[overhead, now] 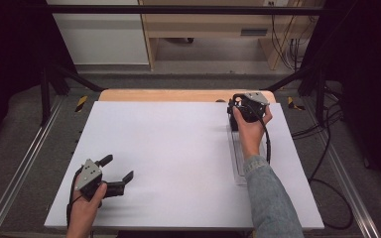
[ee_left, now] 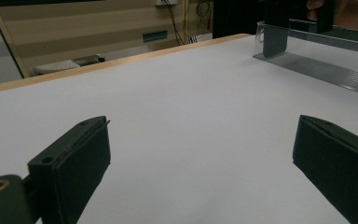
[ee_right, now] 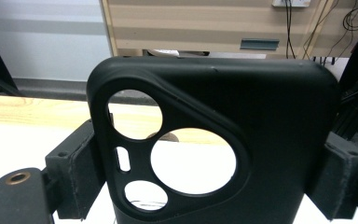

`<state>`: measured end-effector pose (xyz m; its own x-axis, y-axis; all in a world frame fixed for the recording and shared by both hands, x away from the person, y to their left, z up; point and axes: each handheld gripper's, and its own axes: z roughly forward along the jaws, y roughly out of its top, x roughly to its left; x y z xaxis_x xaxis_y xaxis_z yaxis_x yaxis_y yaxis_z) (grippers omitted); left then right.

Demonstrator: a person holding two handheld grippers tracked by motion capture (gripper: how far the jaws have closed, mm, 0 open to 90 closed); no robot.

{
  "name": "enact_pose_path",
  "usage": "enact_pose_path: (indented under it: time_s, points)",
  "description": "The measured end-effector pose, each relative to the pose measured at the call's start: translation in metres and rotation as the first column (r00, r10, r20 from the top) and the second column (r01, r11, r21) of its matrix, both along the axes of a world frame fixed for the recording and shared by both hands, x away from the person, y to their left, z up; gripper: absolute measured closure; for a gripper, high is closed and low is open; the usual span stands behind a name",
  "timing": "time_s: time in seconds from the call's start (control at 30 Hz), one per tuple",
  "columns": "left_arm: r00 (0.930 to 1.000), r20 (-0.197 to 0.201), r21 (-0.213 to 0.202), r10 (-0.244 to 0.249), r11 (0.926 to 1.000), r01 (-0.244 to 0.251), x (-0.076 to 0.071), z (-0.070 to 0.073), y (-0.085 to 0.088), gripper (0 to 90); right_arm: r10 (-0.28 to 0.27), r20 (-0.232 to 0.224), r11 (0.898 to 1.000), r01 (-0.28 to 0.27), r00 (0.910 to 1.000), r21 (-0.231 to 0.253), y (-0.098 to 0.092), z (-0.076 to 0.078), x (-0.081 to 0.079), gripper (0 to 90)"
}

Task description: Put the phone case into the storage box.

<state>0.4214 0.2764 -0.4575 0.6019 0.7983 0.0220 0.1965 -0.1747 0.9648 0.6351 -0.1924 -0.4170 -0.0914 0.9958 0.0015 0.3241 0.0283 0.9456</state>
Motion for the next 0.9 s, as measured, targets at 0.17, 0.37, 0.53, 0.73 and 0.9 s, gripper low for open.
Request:
enact_pose_path:
  time_s: [0.17,0.37,0.53,0.73,0.9]
  points:
    - [1.0,-0.001,0.001,0.0,1.0,0.0,-0.0001,-0.0001,-0.0001,4.2,0.012,-0.001,1.0,-0.012,0.9999,-0.009,0.0006,0.0004,-0.0004,13.2]
    - [1.0,-0.003,0.003,-0.001,1.0,0.001,0.0,-0.0004,-0.0002,4.2,0.006,-0.018,1.0,-0.006,0.9998,-0.013,-0.0004,-0.0004,-0.0005,8.9]
    - [1.0,-0.004,0.005,0.002,1.0,-0.002,-0.0001,-0.0004,0.0,4.2,0.02,-0.031,1.0,-0.02,0.9993,-0.006,-0.0007,-0.0004,-0.0011,4.4]
    - [1.0,-0.002,0.009,0.0,1.0,0.0,-0.0005,-0.0005,-0.001,4.2,0.03,-0.041,0.999,-0.031,0.9987,-0.009,-0.0006,0.0004,-0.002,3.2]
    - [1.0,-0.001,0.008,0.001,1.0,-0.001,-0.0005,-0.0004,-0.0006,4.2,0.044,-0.032,0.999,-0.044,0.9985,0.006,-0.0012,0.0019,-0.0028,3.3]
